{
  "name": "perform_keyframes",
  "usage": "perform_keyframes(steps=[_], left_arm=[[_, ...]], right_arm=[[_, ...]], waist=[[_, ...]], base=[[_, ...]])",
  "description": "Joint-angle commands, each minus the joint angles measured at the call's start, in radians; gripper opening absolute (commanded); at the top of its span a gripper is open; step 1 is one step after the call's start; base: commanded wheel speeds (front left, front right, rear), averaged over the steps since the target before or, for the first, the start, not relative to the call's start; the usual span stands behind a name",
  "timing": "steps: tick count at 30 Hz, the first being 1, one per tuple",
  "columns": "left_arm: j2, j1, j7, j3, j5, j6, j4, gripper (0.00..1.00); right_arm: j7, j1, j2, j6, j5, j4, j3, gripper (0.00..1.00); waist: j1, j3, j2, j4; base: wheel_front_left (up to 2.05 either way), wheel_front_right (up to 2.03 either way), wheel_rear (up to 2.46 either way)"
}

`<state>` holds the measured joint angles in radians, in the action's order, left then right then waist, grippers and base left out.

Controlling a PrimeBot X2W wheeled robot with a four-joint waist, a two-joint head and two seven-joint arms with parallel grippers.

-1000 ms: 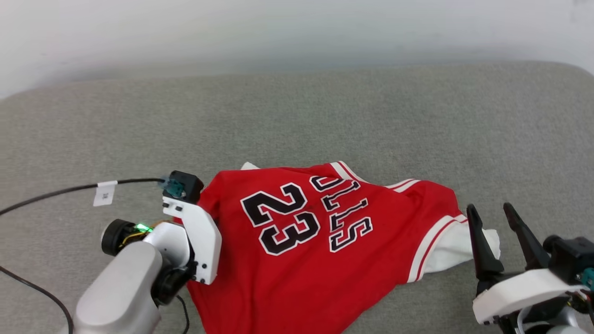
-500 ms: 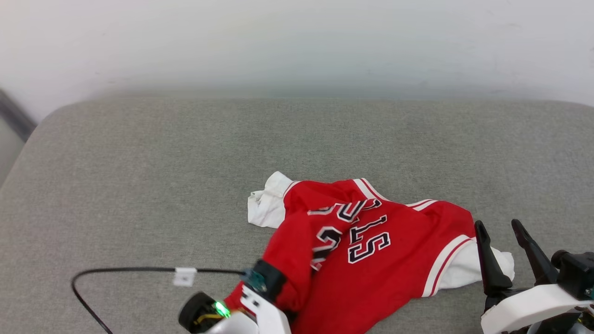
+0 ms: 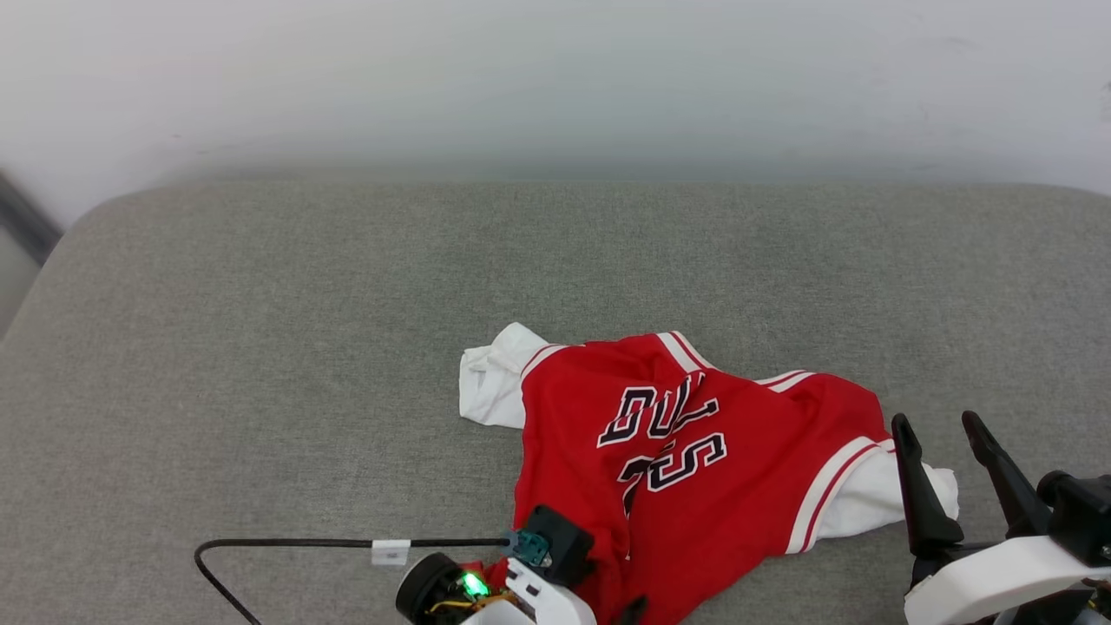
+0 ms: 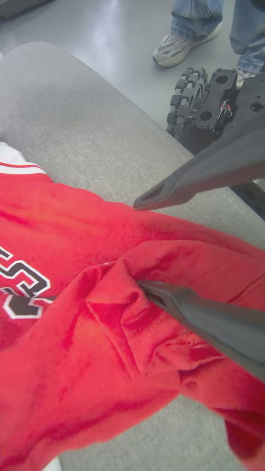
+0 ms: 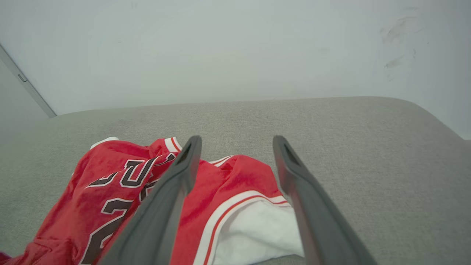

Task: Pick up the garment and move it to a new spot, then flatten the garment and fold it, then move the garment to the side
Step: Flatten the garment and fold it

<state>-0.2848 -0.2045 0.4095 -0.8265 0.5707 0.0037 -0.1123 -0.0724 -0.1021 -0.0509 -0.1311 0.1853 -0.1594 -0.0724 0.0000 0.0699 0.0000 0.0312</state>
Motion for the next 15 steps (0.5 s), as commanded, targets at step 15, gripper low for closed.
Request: perform_keyframes(steps=[15], left_arm=[[-0.083, -0.090, -0.103, 0.181, -0.028, 0.116, 0.110, 1.00]], right_arm=[[0.008, 0.008, 0.001, 0.001, 0.020, 0.000, -0.008, 1.00]], waist=[[0.0000, -0.004, 0.0000, 0.007]], base=[[0.00, 0.00, 0.00]])
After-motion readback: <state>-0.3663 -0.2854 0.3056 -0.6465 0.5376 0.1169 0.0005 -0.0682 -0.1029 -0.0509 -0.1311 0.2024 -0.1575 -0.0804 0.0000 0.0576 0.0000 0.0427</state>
